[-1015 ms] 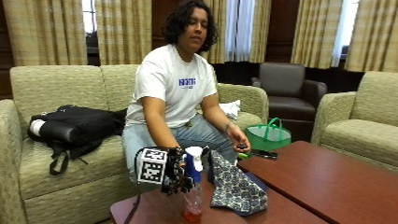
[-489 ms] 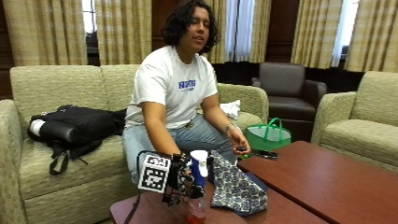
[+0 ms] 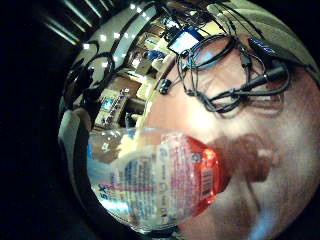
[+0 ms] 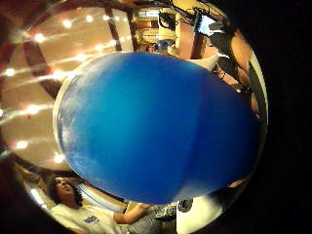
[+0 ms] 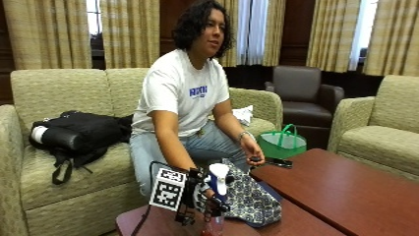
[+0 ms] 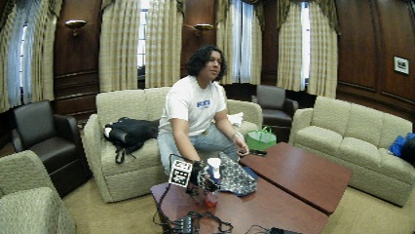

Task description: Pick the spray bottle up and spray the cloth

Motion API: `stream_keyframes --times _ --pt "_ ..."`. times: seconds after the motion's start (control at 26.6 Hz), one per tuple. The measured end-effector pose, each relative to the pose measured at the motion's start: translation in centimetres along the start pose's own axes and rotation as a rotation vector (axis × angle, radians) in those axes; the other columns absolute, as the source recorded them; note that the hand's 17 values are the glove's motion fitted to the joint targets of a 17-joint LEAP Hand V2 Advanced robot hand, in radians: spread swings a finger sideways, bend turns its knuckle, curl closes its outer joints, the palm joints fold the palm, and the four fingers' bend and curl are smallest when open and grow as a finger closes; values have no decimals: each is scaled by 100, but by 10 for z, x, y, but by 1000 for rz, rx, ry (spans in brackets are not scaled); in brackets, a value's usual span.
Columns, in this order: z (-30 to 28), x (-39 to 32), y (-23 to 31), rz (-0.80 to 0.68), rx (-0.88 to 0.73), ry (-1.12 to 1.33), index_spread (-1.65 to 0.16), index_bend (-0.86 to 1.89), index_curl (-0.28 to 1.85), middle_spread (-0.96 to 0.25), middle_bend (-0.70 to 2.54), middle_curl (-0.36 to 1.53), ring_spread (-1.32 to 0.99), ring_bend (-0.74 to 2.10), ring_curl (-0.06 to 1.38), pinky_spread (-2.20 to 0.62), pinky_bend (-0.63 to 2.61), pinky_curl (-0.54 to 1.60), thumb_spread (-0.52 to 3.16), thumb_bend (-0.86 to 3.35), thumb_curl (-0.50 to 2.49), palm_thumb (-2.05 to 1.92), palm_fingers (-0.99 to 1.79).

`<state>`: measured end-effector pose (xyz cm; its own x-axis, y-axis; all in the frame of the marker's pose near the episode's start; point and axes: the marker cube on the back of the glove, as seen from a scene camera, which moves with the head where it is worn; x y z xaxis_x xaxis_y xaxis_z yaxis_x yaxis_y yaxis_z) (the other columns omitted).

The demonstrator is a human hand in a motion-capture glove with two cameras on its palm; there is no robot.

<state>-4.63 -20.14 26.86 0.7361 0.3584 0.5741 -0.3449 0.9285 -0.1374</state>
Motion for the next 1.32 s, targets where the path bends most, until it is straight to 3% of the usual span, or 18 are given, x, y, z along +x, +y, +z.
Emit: stream_keyframes --times 0.3,0.45,0.75,1.05,1.32 --pt "2 -4 -7 12 -18 30 -32 6 12 -16 29 39 -25 74 38 -20 48 36 85 -2 38 74 106" --pt "0 -6 -5 27 11 -4 -31 22 21 -19 41 43 -23 63 37 -19 39 36 86 -1 39 78 123" --pt "-4 -12 2 -35 72 31 -30 30 31 -20 53 49 -22 59 39 -27 37 36 53 0 53 93 142" --pt "-44 -57 27 -89 -116 62 -28 31 37 -20 55 50 -22 66 42 -29 40 37 40 -2 60 97 141" --pt "-90 -133 51 -146 -373 29 -28 31 41 -20 57 51 -22 67 44 -30 42 38 33 -2 65 97 139"
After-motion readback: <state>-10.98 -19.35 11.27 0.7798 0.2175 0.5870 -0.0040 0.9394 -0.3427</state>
